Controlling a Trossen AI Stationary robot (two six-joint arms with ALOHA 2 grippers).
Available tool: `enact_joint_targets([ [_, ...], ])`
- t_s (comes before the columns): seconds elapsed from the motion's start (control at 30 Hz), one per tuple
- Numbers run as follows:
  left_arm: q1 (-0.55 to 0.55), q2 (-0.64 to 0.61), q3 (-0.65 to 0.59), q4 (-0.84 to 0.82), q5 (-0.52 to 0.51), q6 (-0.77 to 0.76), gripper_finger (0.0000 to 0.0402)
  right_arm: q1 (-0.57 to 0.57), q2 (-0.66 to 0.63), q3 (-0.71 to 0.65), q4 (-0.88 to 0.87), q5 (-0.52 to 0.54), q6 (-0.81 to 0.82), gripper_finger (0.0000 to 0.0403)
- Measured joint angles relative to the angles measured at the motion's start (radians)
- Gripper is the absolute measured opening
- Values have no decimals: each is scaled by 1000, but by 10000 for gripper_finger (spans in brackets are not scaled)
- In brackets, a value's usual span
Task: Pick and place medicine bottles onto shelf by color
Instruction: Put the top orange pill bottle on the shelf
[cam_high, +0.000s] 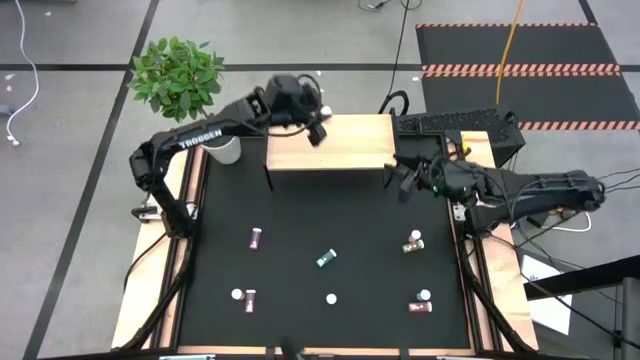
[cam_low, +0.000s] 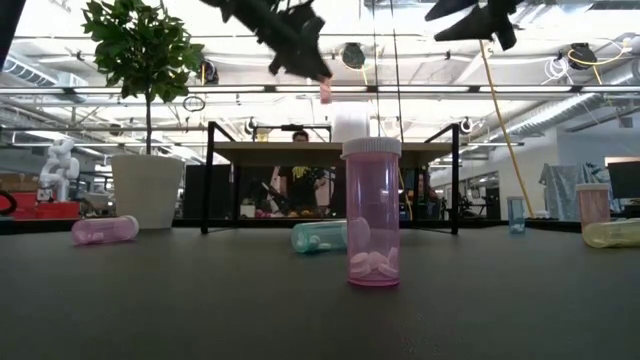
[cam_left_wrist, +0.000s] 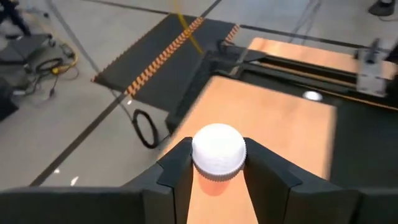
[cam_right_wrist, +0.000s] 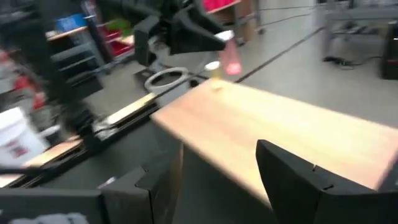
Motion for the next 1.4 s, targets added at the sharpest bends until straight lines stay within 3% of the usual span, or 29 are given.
enact_joint_targets([
  [0.2, 120, 7, -10, -20, 76, 29, 127, -148, -2, 42, -24, -59, -15, 199],
  [0.47, 150, 6, -125, 50, 85, 60, 127, -281, 34, 44, -29, -185, -60, 199],
  [0.77, 149, 7, -250, 220, 69, 61, 127, -328, 32, 44, -43, -268, -100, 199],
  [0.93, 151, 8, -252, 215, 48, 105, 127, -359, 33, 44, -53, -324, -110, 199],
  [1.4, 152, 32, -252, 187, 38, 133, 127, -369, 33, 44, -61, -325, -147, 199],
])
